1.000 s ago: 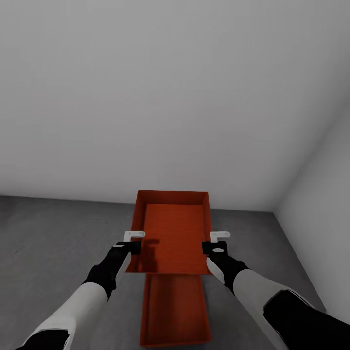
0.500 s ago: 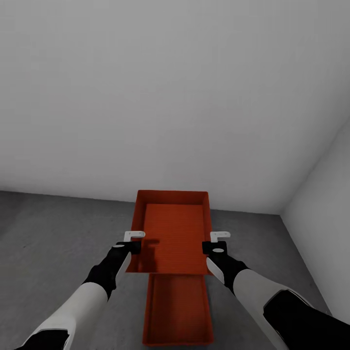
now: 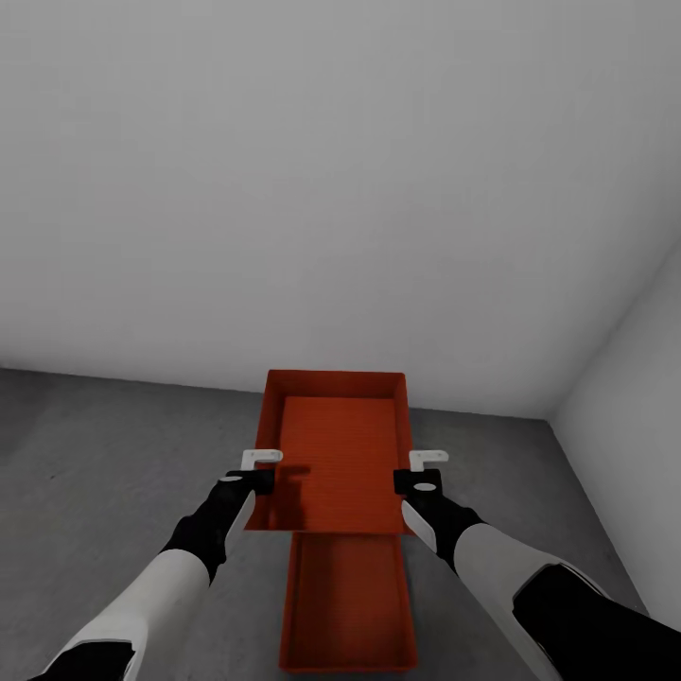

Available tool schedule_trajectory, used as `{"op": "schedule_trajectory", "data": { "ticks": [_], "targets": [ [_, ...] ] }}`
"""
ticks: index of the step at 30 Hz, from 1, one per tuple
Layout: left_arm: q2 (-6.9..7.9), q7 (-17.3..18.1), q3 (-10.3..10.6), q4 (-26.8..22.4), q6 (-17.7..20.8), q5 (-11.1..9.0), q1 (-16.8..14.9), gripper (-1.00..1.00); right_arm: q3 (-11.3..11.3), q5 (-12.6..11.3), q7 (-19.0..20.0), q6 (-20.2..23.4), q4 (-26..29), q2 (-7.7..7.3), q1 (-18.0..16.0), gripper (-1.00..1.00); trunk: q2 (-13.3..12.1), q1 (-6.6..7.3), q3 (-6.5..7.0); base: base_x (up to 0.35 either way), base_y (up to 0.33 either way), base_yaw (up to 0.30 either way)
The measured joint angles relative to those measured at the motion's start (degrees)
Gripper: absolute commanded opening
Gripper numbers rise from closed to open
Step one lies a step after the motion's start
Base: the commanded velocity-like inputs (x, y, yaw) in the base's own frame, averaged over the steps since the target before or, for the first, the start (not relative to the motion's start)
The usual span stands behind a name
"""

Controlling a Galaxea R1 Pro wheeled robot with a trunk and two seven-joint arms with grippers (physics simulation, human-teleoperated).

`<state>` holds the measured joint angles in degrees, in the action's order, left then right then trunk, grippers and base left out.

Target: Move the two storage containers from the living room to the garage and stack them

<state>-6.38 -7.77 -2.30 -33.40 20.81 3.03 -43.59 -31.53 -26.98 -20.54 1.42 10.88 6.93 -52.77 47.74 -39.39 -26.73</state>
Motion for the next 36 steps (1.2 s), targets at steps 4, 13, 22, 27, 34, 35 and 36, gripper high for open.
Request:
{"op": "schedule_trajectory", "data": {
  "ticks": [4, 13, 22, 27, 34, 35, 36],
  "targets": [
    [-0.01, 0.0, 0.0, 0.0, 0.0, 0.0, 0.0, -1.0, 0.0, 0.0, 0.0, 0.0, 0.0, -0.02, 0.0, -1.0, 0.0, 0.0, 0.0, 0.0, 0.0, 0.0],
    [-0.02, -0.1, 0.1, -0.1, 0.0, -0.1, 0.0, -1.0, 0.0, 0.0, 0.0, 0.0, 0.1, -0.05, 0.0, -1.0, 0.0, -0.01, 0.0, -0.04, -0.062, 0.0],
    [-0.05, -0.1, 0.0, -0.1, -0.1, 0.0, 0.0, -1.0, -0.1, 0.0, 0.0, 0.0, 0.1, -0.07, 0.0, -1.0, 0.0, 0.0, 0.0, -0.035, -0.054, 0.0],
    [-0.01, -0.1, 0.1, -0.1, -0.1, -0.1, 0.0, -1.0, -0.1, -0.1, 0.0, 0.0, 0.1, -0.04, 0.0, -1.0, 0.0, 0.0, -0.07, 0.0, -0.001, 0.0],
    [-0.01, -0.1, 0.1, -0.1, -0.1, -0.1, 0.0, -1.0, -0.1, -0.1, 0.0, 0.0, 0.1, -0.04, 0.0, -1.0, 0.0, 0.0, -0.65, 0.0, 0.0, 0.0],
    [-0.02, -0.1, 0.1, -0.1, -0.1, -0.1, 0.0, -1.0, -0.1, -0.1, 0.0, 0.0, 0.1, -0.05, 0.0, -1.0, 0.0, 0.0, -0.74, 0.0, 0.0, 0.0],
    [-0.02, -0.1, 0.1, -0.1, -0.1, -0.1, 0.0, -1.0, -0.1, -0.1, 0.0, 0.0, 0.1, -0.05, 0.0, -1.0, 0.0, 0.0, -0.83, 0.0, 0.0, 0.0]
  ]
}}
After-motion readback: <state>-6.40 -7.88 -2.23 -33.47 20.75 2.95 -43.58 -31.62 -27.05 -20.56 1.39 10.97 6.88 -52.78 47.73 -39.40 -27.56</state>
